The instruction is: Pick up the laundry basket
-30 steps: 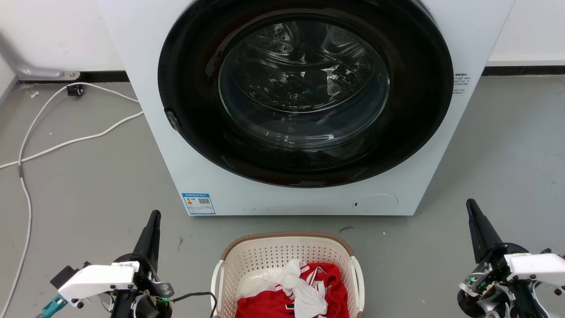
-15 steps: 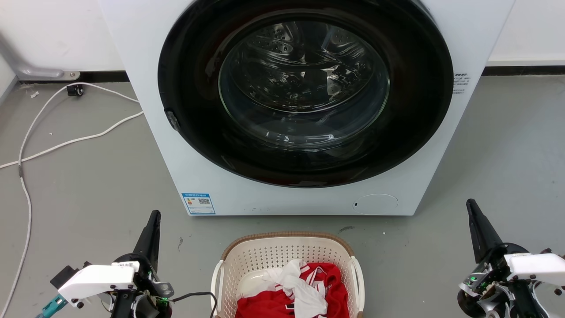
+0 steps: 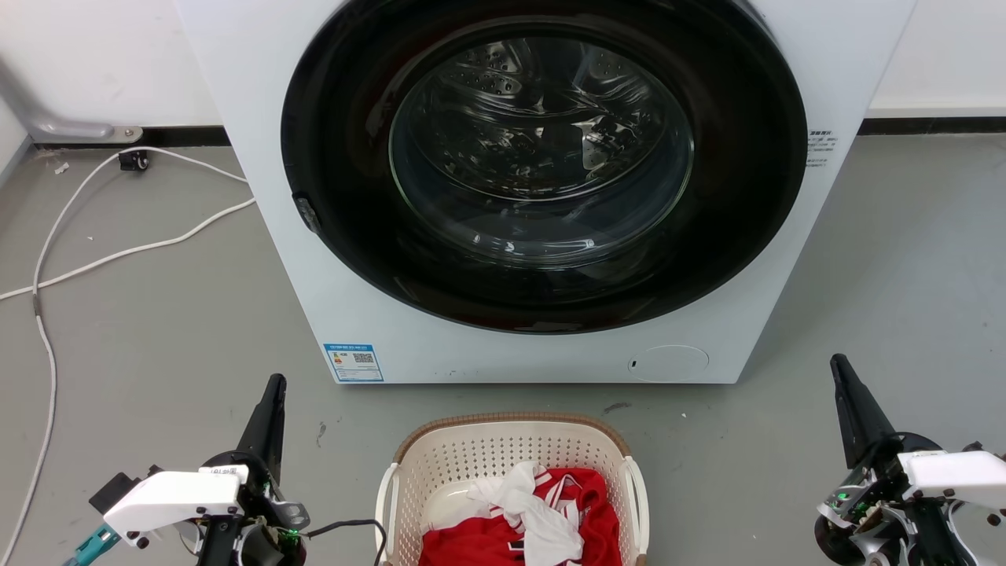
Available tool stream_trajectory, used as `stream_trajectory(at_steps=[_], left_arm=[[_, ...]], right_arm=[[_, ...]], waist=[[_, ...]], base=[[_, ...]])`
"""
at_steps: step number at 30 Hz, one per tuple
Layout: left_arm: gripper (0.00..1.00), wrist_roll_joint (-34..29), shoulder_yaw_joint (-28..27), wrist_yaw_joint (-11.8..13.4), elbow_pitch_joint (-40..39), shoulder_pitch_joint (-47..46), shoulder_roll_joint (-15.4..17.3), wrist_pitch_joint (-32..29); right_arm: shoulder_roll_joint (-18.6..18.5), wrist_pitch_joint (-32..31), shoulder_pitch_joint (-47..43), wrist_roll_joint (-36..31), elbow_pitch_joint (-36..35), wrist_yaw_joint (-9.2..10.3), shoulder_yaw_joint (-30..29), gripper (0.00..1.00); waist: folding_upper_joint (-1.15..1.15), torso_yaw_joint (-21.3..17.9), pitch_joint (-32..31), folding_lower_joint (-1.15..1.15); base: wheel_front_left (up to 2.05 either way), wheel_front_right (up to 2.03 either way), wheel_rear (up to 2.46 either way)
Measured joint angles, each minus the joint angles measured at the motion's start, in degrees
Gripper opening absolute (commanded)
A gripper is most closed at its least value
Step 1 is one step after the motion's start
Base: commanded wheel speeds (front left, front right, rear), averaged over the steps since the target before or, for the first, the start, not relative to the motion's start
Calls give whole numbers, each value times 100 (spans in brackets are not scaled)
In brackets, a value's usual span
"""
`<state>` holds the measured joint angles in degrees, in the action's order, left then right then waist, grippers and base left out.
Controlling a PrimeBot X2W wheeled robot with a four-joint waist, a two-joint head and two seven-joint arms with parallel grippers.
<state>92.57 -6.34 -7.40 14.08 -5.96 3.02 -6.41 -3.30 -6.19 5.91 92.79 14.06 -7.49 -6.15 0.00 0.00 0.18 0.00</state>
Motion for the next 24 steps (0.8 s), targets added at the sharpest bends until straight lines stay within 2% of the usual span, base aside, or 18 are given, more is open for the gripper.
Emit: stream_trajectory(at_steps=[24], left_arm=[[0, -4, -8, -1, 0, -2, -2, -7]], right_arm=[[9, -15, 1, -8, 0, 0, -12, 0]], waist=[[0, 0, 0, 0]], base=[[0, 0, 0]])
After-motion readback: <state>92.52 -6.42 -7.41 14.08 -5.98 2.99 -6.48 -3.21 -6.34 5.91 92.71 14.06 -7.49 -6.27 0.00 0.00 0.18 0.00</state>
